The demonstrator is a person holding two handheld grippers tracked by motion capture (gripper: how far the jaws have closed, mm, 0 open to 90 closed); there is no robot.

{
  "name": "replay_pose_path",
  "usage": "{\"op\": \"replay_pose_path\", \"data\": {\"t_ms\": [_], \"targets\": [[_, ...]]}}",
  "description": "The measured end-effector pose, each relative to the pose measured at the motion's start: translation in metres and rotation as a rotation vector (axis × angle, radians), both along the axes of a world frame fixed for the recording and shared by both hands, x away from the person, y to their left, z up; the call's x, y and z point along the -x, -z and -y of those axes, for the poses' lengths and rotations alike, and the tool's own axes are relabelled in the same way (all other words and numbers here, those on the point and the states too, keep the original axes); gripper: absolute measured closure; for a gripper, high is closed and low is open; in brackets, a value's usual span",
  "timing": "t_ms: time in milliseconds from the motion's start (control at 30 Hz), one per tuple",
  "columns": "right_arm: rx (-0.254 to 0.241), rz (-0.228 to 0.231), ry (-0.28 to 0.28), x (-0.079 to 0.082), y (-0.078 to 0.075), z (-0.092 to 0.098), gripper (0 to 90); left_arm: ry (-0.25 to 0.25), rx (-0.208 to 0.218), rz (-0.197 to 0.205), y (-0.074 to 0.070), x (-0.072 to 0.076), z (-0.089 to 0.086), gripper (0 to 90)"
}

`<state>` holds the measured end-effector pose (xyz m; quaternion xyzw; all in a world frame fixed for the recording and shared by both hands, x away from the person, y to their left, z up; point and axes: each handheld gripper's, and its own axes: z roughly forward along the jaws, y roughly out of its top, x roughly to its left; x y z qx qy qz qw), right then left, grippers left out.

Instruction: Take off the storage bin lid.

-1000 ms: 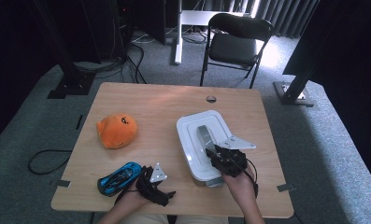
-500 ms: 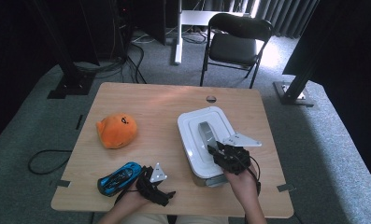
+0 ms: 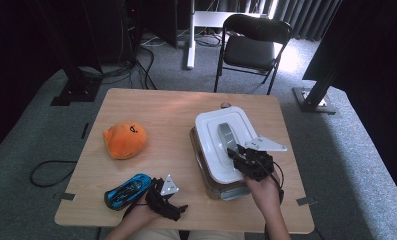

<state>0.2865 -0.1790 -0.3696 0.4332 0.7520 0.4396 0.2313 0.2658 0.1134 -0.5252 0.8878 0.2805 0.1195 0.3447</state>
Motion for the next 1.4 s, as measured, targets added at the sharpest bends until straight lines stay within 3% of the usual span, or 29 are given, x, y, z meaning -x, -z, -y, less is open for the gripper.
{"op": "replay_pose_path", "data": {"t_ms": [833,1400], "targets": [[-0.014,0.029,0.086,-0.021,-0.015,0.032,68.0,-0.001,0.001,0.0,0.0,0.0,0.0,0.6],[-0.025,0.037,0.225,-0.043,-0.005,0.076,68.0,-0.002,0.003,0.0,0.0,0.0,0.0,0.6]]}}
